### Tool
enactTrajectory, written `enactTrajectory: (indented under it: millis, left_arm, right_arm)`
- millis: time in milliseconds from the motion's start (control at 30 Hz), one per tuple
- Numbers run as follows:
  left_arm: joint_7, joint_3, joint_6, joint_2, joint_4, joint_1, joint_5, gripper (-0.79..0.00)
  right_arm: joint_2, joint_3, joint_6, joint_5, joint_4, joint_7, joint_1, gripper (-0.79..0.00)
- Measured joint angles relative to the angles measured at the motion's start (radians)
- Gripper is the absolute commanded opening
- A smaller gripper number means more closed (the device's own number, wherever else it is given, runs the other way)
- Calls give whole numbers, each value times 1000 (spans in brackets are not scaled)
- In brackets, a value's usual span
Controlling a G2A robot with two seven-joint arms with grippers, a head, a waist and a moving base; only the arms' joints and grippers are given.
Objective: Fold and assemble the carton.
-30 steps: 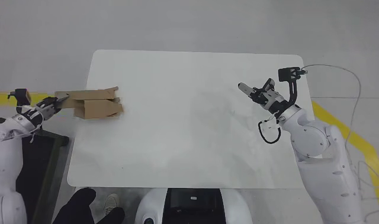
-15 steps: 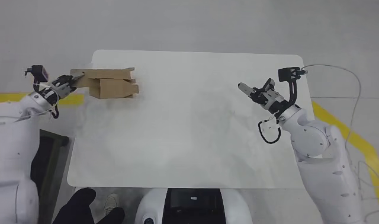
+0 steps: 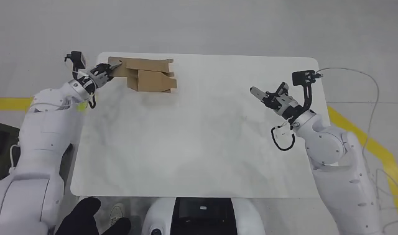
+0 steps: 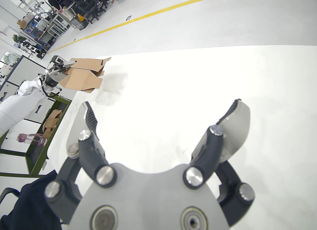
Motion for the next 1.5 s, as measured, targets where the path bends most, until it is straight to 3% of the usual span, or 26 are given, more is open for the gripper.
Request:
enactTrajectory:
  millis: [367, 667, 1500]
  left_arm:
    - [-44, 93, 4, -83, -48, -18, -134, -785]
    - [-70, 134, 17, -120, -134, -1, -207, -785]
    - [-76, 141, 14, -124, -156, 8, -207, -785]
  right_arm:
    - [0, 0, 0, 0, 0, 0, 0, 0]
    - [0, 0, 0, 0, 0, 0, 0, 0]
    - [0, 0, 0, 0, 0, 0, 0, 0]
